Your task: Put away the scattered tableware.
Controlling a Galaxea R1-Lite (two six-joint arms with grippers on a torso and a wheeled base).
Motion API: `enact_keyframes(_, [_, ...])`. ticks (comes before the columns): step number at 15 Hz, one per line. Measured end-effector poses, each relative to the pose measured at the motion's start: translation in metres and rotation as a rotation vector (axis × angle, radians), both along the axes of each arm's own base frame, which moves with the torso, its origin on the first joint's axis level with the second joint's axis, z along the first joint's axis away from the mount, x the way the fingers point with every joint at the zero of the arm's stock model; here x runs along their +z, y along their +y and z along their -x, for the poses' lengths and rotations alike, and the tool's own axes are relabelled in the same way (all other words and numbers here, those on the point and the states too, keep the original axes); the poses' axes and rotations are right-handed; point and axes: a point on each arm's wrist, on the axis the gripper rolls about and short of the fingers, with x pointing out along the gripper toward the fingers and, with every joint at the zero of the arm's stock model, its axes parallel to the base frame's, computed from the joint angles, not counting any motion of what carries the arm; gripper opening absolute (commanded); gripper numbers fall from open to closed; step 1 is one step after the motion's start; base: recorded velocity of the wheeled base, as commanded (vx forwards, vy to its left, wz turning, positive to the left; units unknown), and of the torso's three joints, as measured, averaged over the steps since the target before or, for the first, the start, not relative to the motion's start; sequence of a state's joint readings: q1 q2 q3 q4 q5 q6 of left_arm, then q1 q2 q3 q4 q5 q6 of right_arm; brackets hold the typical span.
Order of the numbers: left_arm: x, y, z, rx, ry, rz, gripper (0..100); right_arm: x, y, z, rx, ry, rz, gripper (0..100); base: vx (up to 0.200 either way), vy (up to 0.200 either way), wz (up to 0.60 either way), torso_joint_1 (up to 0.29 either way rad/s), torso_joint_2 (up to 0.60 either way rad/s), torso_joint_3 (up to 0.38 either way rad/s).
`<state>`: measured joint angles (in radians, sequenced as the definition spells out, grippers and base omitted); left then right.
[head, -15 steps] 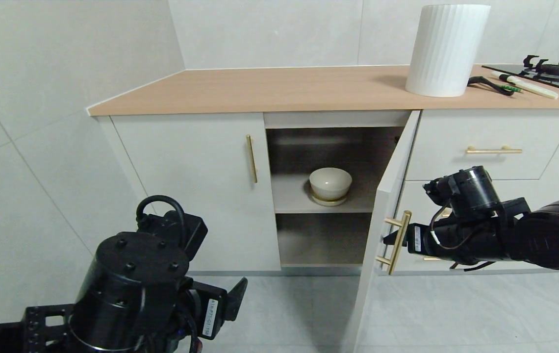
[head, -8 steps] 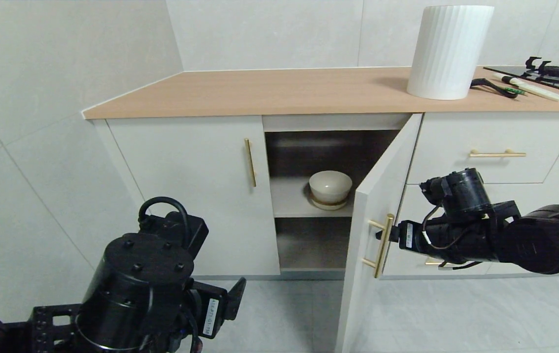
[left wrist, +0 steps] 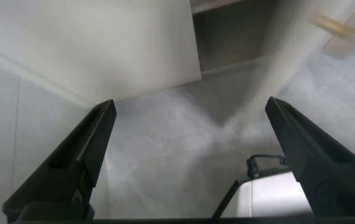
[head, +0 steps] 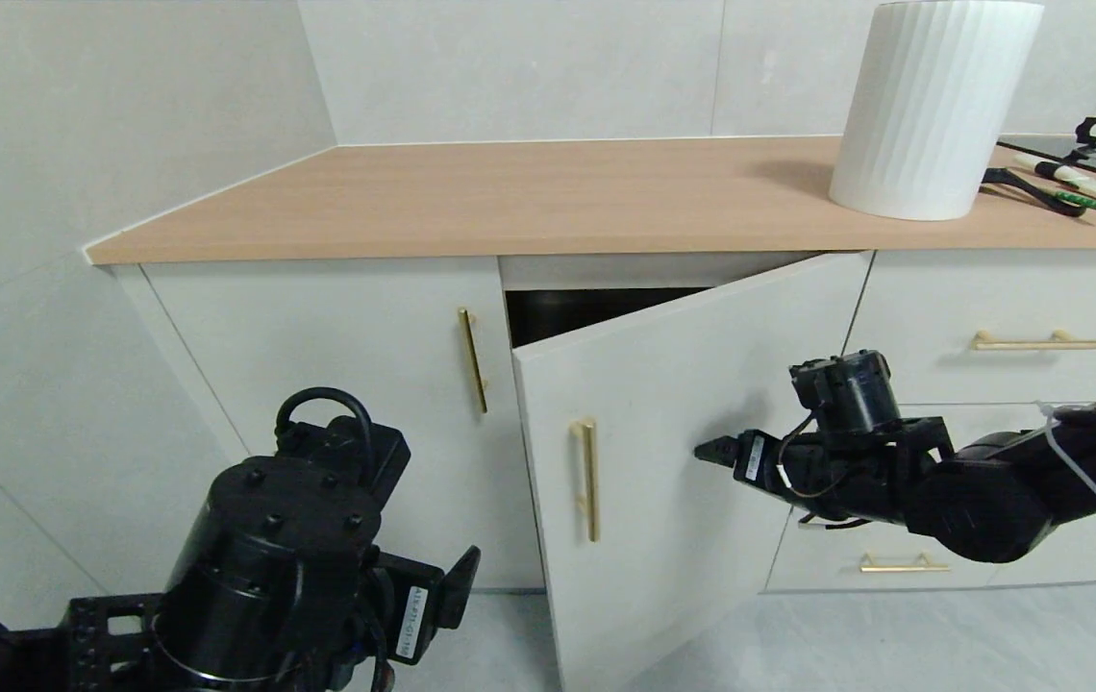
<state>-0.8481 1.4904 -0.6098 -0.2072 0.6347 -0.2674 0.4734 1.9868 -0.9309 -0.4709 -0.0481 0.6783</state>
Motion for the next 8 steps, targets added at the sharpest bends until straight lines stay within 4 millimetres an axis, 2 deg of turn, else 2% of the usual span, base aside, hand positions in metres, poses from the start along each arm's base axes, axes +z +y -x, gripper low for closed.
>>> enact_keyframes(3, [-0.001, 0.0, 0.001, -0.003, 0.002, -0.006, 100, -0.006, 0.006, -0.012, -0.064, -0.064, -0.082, 100, 0.0, 0.0, 0.0, 0.0, 0.0, 0.0])
enact_keyframes(8, [-0.002, 0.001, 0.001, -0.003, 0.004, -0.01, 100, -0.019, 0.013, -0.033, -0.2, -0.159, -0.072, 100, 0.0, 0.0, 0.0, 0.0, 0.0, 0.0])
